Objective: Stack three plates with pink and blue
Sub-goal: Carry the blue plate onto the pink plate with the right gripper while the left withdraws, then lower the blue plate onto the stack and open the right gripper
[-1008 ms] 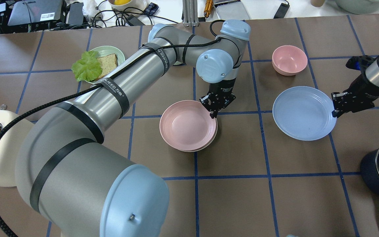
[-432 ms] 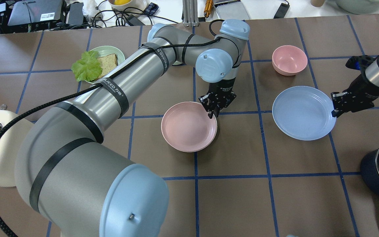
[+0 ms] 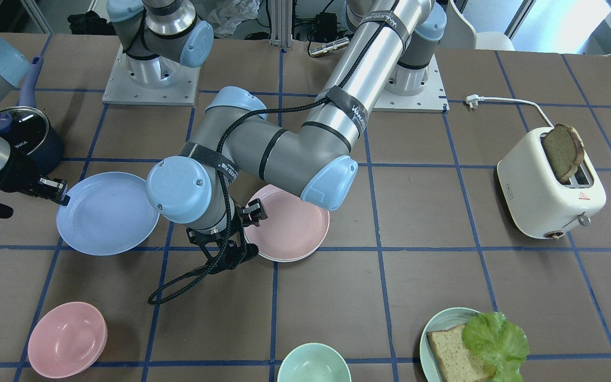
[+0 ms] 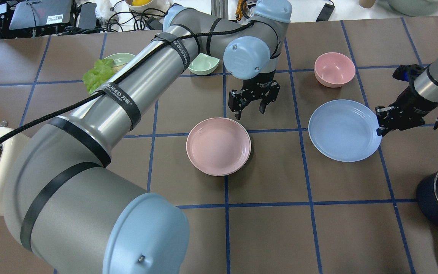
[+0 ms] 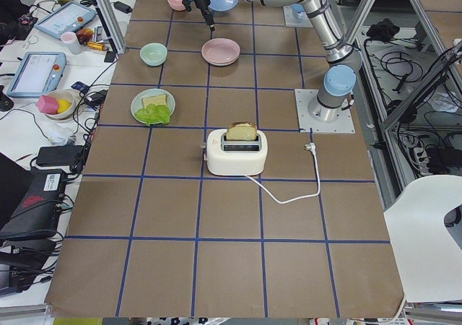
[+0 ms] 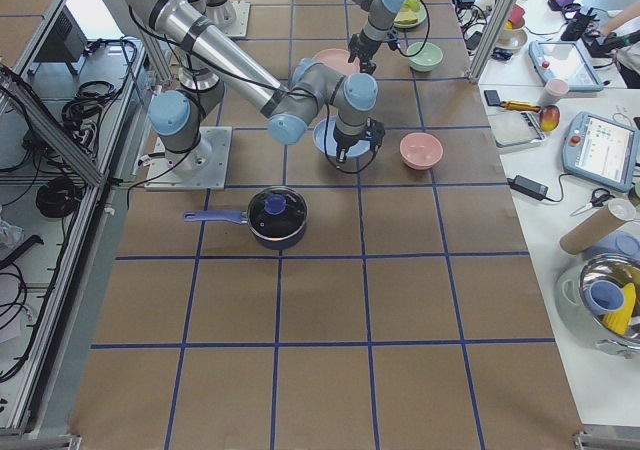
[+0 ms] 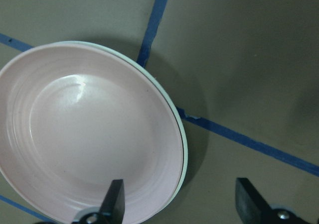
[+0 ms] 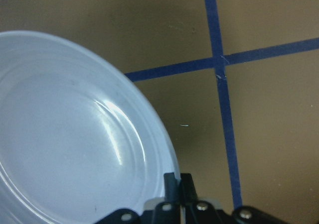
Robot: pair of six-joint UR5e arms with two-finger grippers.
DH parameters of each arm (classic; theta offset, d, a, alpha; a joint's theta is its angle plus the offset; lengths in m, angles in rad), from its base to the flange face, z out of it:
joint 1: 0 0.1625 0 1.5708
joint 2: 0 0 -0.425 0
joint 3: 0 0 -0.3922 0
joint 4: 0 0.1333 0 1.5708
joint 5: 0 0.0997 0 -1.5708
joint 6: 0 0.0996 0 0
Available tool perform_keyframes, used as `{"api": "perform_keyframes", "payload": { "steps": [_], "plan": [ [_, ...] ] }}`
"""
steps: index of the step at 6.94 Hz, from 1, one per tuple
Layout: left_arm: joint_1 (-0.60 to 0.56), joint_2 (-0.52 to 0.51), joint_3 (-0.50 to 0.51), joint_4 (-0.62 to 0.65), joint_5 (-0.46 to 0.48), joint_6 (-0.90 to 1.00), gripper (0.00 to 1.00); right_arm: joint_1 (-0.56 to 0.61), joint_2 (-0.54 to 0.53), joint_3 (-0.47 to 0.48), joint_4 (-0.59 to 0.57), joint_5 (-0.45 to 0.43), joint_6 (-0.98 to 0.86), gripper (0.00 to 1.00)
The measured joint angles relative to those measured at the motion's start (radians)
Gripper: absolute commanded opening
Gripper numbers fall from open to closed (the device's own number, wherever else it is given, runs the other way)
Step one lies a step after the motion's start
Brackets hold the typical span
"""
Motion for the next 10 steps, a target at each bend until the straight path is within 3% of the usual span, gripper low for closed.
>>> {"api": "perform_keyframes", "payload": {
  "steps": [3,5,10],
  "plan": [
    [0.053,0.063,0.064,-0.025,0.007,0.105,0.89,0.105,-0.025,-0.001,0.01,0.065,0.153,0.0],
    [0.109,0.12,0.066,-0.027,0.008,0.237,1.0,0.257,-0.025,0.0,-0.008,0.076,0.329,0.0],
    [0.274,0.229,0.059,-0.094,0.006,0.55,1.0,0.605,0.049,-0.002,-0.17,0.079,0.769,0.0]
  ]
}}
